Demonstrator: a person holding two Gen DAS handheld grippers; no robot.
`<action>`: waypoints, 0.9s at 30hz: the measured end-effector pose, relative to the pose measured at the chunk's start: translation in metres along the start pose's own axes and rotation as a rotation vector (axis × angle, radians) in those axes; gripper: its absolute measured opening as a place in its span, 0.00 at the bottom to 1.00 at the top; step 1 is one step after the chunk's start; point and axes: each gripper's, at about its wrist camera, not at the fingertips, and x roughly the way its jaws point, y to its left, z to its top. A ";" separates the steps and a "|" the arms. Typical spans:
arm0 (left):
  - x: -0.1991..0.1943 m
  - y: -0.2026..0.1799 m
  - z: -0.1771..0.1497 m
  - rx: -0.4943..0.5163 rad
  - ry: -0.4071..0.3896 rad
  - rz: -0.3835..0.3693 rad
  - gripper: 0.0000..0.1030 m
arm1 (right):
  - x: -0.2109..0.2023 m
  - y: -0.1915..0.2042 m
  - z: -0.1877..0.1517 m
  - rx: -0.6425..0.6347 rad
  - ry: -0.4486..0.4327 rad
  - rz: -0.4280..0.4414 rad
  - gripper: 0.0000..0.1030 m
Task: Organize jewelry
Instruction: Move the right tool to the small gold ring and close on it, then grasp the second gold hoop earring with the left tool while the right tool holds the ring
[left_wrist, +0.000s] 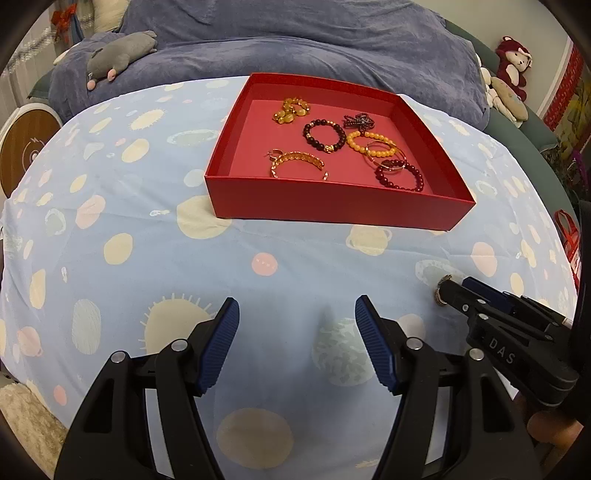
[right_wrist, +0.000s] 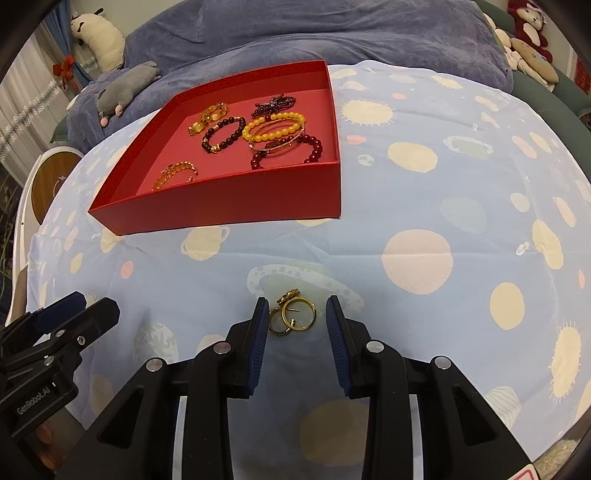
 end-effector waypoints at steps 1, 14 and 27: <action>0.000 -0.001 -0.001 0.002 0.001 0.002 0.60 | 0.002 0.001 0.001 -0.004 0.001 -0.003 0.31; 0.003 -0.009 -0.007 0.019 0.019 -0.014 0.60 | 0.003 -0.004 0.003 0.006 -0.011 -0.022 0.12; 0.001 -0.044 -0.006 0.078 0.014 -0.094 0.67 | -0.034 -0.046 0.001 0.126 -0.057 -0.029 0.12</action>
